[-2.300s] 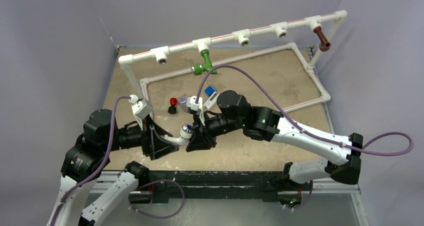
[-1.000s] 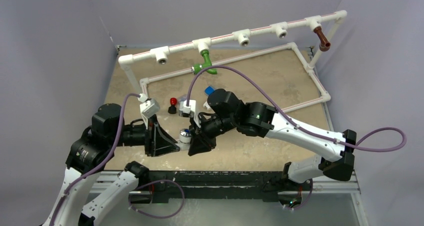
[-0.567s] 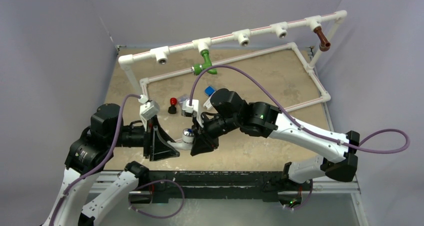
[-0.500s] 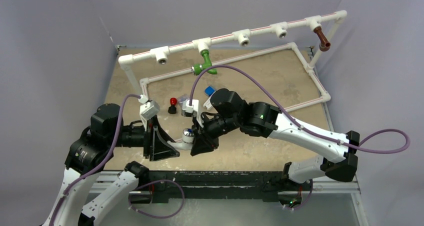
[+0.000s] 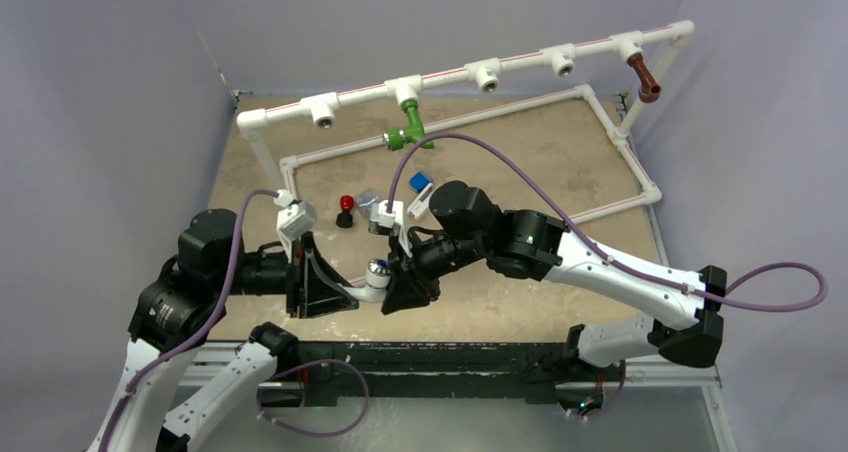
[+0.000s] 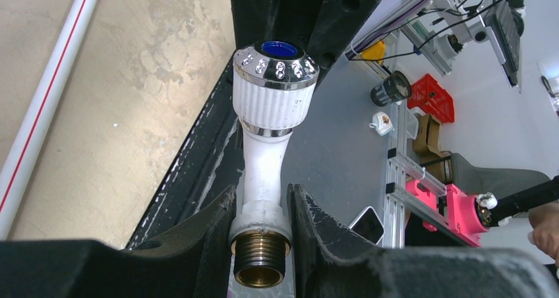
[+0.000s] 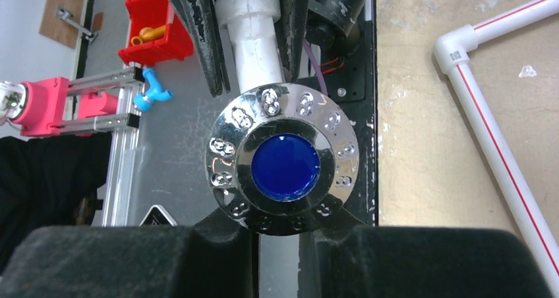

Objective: Install the water faucets

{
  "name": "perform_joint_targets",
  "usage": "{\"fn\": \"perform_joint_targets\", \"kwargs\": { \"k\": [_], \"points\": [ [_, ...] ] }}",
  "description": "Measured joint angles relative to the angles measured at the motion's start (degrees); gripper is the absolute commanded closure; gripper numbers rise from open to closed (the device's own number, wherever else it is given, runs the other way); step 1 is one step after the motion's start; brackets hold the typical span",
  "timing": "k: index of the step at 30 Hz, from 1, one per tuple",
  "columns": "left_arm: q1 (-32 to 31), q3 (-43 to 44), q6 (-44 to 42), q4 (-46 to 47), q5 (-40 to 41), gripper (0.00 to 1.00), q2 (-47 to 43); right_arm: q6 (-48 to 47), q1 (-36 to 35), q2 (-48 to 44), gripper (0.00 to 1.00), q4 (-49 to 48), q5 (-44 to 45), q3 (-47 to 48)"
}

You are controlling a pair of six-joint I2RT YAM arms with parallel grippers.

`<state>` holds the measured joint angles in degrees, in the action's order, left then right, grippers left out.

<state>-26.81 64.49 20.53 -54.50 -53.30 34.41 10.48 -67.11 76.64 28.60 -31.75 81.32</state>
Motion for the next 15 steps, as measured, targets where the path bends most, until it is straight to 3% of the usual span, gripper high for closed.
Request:
{"fn": "perform_joint_targets", "kwargs": {
  "k": [5,9,15],
  "points": [
    [0.0,-1.03,1.64,1.99,-0.13,1.0,-1.36,2.03,0.13,-4.17,0.48,-6.78,0.48,-5.81],
    [0.0,-2.25,4.13,4.35,-0.28,1.0,-2.58,2.62,0.42,-8.02,0.38,-12.85,0.92,-10.91],
    [0.0,-5.07,10.43,10.03,0.35,1.0,-5.49,6.27,0.44,-14.21,0.35,-26.8,1.07,-20.5]
  ]
}}
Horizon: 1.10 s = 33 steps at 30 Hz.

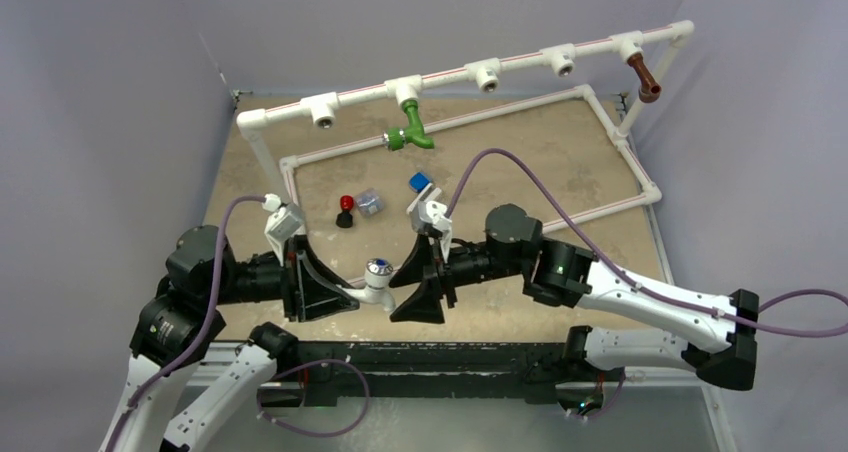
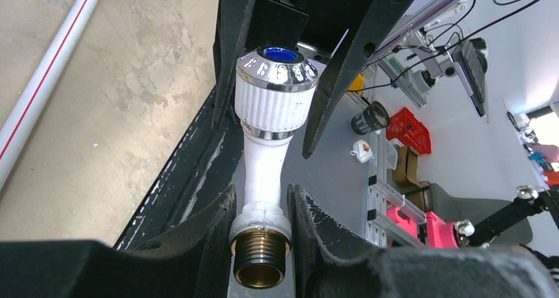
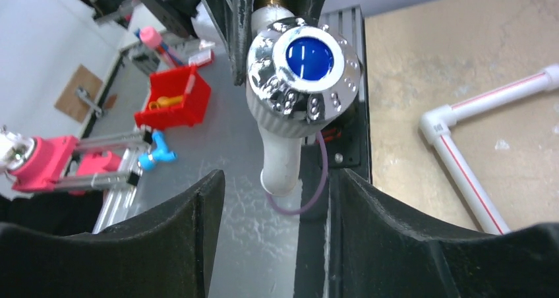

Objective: Install the water faucets

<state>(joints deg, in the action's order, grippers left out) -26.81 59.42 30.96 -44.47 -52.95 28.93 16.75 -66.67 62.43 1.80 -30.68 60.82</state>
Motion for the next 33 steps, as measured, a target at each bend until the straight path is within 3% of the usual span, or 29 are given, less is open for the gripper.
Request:
{"fn": "perform_joint_targets", "kwargs": {
  "k": [7,17,33],
  "points": [
    [0.0,-2.01,6.62,4.63,3.17,1.0,-3.65,11.1,0.0,-4.76,0.35,-20.11,3.08,-11.65],
    [0.0,-5.18,13.62,10.64,6.82,1.0,-6.73,23.28,-0.02,-3.5,0.4,-38.58,6.03,-14.88],
    [0.0,-7.43,20.55,19.87,8.92,1.0,-8.44,24.87,-0.07,-0.42,0.45,-41.35,8.76,-14.86]
  ]
}}
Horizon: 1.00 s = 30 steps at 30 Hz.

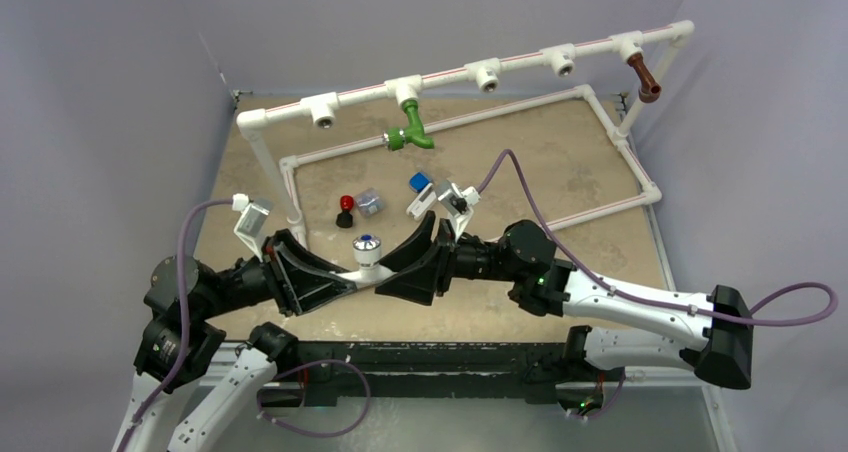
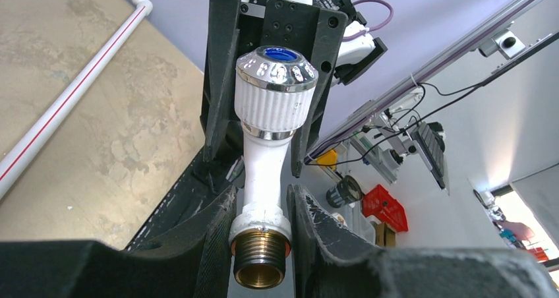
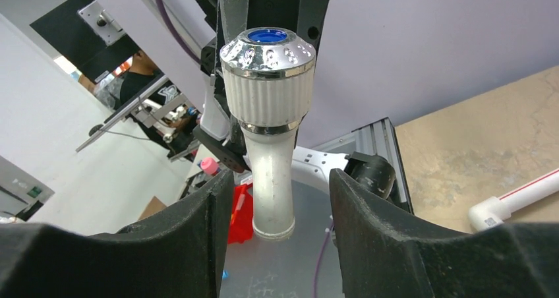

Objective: Install the water faucets

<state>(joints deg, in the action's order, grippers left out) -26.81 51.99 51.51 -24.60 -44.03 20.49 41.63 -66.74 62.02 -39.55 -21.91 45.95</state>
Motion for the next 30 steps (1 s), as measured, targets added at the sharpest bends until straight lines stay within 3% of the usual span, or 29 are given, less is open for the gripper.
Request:
{"fn": "perform_joint_targets", "kwargs": {
  "k": [11,24,30],
  "points": [
    [0.0,-0.35,0.0,1.01,0.39,1.0,0.02,0.63,0.0,0.81,0.56,-1.62,0.0,0.0],
    [0.0,-0.35,0.0,0.98,0.81,1.0,0.02,1.05,0.0,1.46,0.58,-4.2,-0.02,0.0],
    [0.0,-0.35,-0.02,0.98,0.83,1.0,0.02,1.05,0.0,1.46,0.68,-4.33,0.0,0.0]
  ]
}}
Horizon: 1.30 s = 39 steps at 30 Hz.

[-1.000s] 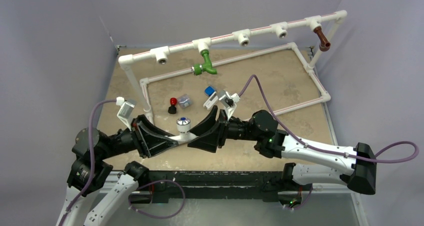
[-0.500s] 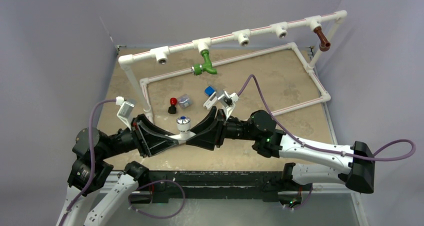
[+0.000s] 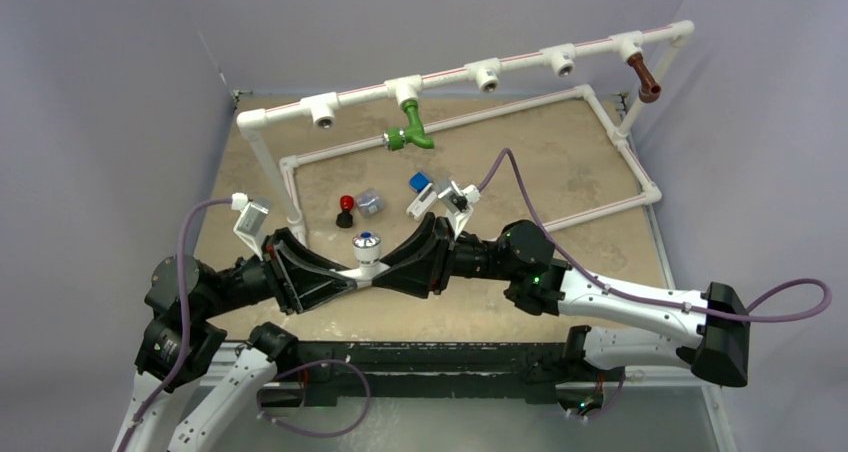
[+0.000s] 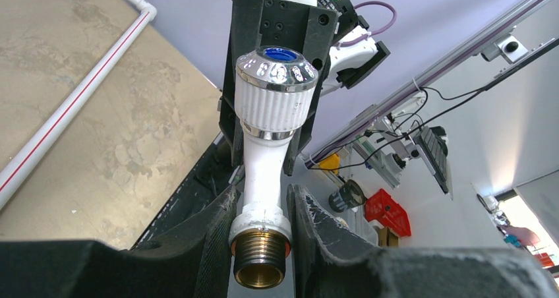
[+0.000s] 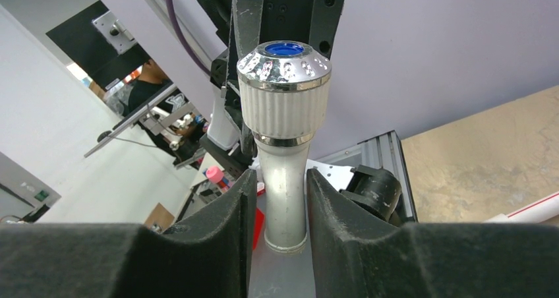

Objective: Install the water faucets

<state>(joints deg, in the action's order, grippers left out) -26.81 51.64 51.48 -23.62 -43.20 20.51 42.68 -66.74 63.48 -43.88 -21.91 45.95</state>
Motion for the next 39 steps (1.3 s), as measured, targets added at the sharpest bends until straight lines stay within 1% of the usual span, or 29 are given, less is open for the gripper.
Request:
{"fn": "perform_joint_targets", "kwargs": {
  "k": [2,3,6,13,14,16,18,21,24,27,32,34,39],
  "points": [
    [0.0,0.0,0.0,0.0,0.0,1.0,0.0,-0.02,0.0,0.0,0.73,0.0,0.02,0.0],
    [0.0,0.0,0.02,0.0,0.0,1.0,0.0,-0.02,0.0,0.0,0.78,0.02,0.09,0.0],
    [0.0,0.0,0.04,0.02,0.02,1.0,0.0,-0.09,-0.09,0.0,1.0,-0.04,-0.04,0.0],
    [0.0,0.0,0.2,0.15,0.02,0.99,-0.02,-0.28,-0.44,0.0,1.0,0.09,0.28,0.0],
    [0.0,-0.02,0.2,0.15,0.02,0.94,-0.02,-0.35,-0.57,-0.02,1.0,0.15,0.5,0.0],
    [0.0,-0.02,0.2,0.15,0.02,0.8,-0.02,-0.81,-0.98,-0.26,1.0,0.5,1.27,0.0],
    [0.0,-0.02,0.2,0.11,0.02,0.68,-0.02,-1.36,-1.27,-0.59,1.0,1.11,1.86,0.0],
    [0.0,-0.02,0.02,-0.04,0.17,0.56,0.11,-2.4,-1.64,-1.2,1.0,2.1,3.08,0.0],
    [0.0,0.0,-0.24,-1.36,0.87,0.47,0.68,-3.8,-1.88,-2.03,1.0,4.26,4.72,0.02],
    [0.0,0.5,-1.42,-3.34,2.12,0.44,1.64,-5.29,-1.88,-3.21,1.0,6.56,6.25,0.15],
    [0.0,4.61,-4.7,-7.48,5.18,0.4,4.66,-8.24,-1.88,-5.7,1.0,11.32,9.49,1.6],
    [0.0,7.19,-6.71,-9.29,7.1,0.4,6.05,-9.7,-1.88,-7.06,1.0,13.6,11.26,2.38],
    [0.0,16.04,-12.9,-15.43,15.41,0.4,11.04,-14.14,-1.88,-9.86,1.0,20.46,16.94,5.9]
  ]
}}
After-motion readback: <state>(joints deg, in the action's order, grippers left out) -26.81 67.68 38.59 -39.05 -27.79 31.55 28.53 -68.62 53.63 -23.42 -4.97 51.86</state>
